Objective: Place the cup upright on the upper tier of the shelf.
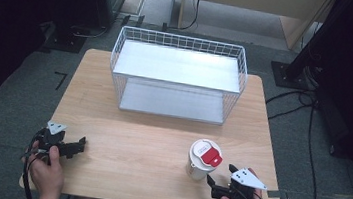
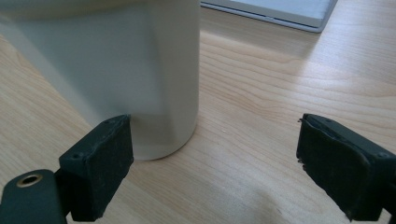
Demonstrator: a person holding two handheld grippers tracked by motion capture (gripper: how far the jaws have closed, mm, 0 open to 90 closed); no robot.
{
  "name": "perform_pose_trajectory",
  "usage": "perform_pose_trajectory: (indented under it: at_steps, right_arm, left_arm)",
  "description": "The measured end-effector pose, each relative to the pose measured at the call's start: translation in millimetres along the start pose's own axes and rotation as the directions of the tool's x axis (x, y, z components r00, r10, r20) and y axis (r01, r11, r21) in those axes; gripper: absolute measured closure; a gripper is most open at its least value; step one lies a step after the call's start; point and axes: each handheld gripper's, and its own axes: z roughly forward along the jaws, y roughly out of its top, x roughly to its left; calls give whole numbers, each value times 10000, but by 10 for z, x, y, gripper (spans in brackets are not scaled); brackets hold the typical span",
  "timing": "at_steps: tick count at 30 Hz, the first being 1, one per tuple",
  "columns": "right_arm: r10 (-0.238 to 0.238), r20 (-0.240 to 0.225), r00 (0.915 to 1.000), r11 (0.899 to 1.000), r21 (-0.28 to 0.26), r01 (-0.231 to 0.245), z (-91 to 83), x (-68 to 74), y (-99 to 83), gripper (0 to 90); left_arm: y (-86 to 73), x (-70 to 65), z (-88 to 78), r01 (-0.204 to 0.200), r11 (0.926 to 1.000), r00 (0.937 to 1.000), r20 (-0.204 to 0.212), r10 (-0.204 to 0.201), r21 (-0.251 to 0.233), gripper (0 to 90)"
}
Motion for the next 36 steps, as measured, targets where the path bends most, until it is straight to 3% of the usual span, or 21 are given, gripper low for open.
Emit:
perform_pose_trajectory:
  at_steps: [10, 17, 30, 36]
  right_arm:
    - [-232, -488, 9985, 9997, -106, 227, -9, 45, -3, 108]
    - [-391, -835, 9957, 9989, -276, 369, 45, 155, 30, 120]
    - [-261, -1015, 9945, 9981, -575, 203, 144, 270, 72, 116]
    - [-91, -728, 9973, 9954, -957, 21, 215, 357, 129, 126]
  left_arm:
    - [0, 0, 0, 0, 10000, 10000, 0, 0, 1, 0]
    - [0, 0, 0, -3, 10000, 10000, 3, 3, 3, 0]
    - [0, 0, 0, 2, 10000, 10000, 1, -2, 1, 0]
    - [1, 1, -1, -12, 10000, 10000, 3, 12, 16, 0]
